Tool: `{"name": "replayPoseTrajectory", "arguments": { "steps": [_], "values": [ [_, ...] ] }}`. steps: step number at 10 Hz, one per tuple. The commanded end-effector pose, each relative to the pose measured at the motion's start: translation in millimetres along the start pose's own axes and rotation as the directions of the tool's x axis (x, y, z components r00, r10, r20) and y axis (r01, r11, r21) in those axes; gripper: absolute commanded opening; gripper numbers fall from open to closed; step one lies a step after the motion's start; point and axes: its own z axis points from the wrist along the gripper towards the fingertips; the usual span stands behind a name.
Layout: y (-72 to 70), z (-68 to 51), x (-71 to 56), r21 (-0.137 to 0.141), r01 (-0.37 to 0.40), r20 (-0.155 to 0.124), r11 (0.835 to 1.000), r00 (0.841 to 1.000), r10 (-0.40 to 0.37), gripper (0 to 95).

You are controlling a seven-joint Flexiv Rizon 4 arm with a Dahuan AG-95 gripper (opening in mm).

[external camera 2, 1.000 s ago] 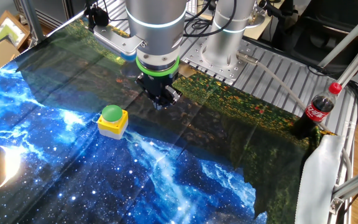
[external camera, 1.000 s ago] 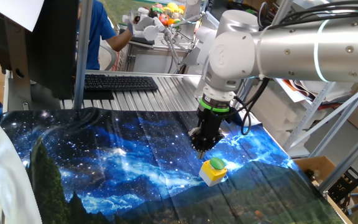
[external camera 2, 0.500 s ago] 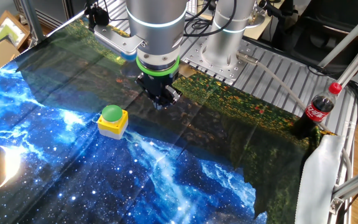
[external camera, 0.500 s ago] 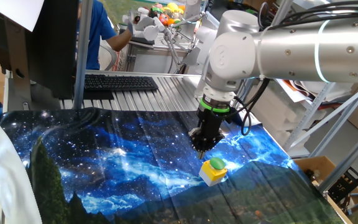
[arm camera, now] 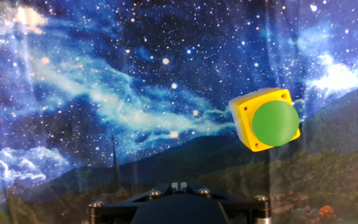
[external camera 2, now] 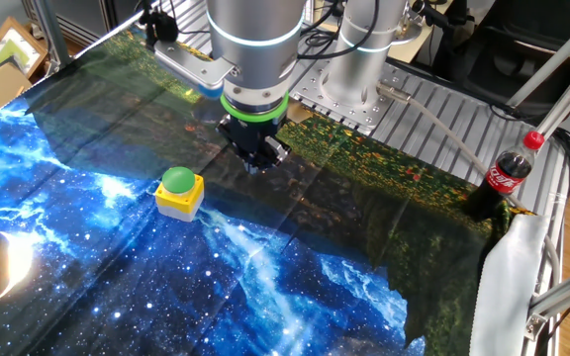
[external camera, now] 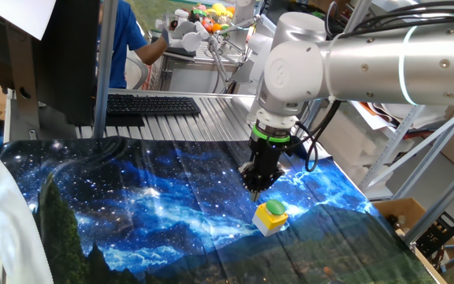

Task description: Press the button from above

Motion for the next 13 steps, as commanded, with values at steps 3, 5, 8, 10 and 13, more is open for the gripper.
{"name": "replayPoseTrajectory", "arguments": {
  "steps": [3, 5, 8, 10, 13],
  "values": [
    [-0.6, -0.2, 0.6, -0.009, -0.035, -0.002, 0.999, 0.999, 0.035, 76.0],
    [-0.6, -0.2, 0.6, -0.013, -0.051, -0.002, 0.999, 0.999, 0.051, 76.0],
    [-0.6, -0.2, 0.6, -0.019, -0.035, -0.003, 0.999, 0.999, 0.035, 38.0],
    [-0.6, -0.2, 0.6, -0.027, -0.020, -0.008, 0.999, 1.000, 0.020, 0.0],
    [-0.6, -0.2, 0.6, -0.025, -0.017, -0.008, 1.000, 1.000, 0.016, 0.0]
  ]
}}
